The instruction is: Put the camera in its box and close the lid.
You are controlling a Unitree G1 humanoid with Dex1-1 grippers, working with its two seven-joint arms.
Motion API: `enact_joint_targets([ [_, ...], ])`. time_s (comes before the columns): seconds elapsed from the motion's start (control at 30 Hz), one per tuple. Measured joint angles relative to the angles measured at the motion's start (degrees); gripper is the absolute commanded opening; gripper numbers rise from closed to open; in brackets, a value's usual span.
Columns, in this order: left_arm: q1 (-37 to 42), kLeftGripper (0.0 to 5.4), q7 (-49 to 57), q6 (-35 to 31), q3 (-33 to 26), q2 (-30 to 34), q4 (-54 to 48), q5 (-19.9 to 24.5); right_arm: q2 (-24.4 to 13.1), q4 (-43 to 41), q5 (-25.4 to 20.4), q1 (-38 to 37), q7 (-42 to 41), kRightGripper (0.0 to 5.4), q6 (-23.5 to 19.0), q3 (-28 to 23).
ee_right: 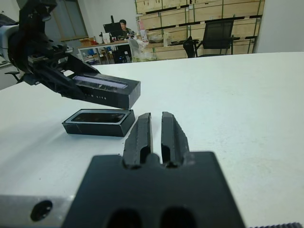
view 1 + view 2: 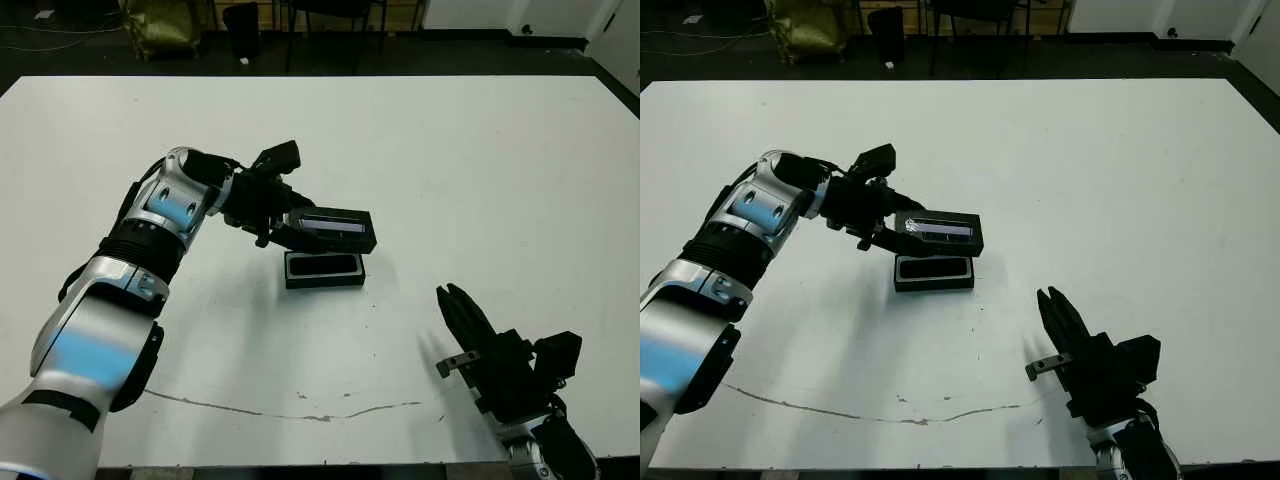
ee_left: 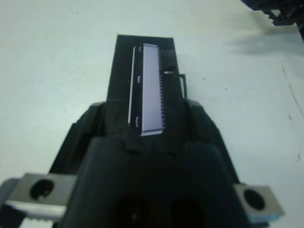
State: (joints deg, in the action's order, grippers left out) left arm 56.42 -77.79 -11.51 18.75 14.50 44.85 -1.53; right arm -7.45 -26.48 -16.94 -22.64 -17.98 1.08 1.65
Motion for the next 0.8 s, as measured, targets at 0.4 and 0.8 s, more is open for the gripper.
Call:
enact_joint_targets([
  [0.4, -0.9, 2.55, -0.16, 0.15, 0.9, -1.3, -0.15, 0.01, 0.09, -0.04, -0.08, -0.1, 0.29, 0.0, 0.02, 0.32],
  [0.8, -1.45, 2.55, -1.09, -0.04, 2.54, -1.36, -0.29, -0.1, 0.11, -0.1, -0.17, -0.42, 0.54, 0.0, 0.47, 0.34],
])
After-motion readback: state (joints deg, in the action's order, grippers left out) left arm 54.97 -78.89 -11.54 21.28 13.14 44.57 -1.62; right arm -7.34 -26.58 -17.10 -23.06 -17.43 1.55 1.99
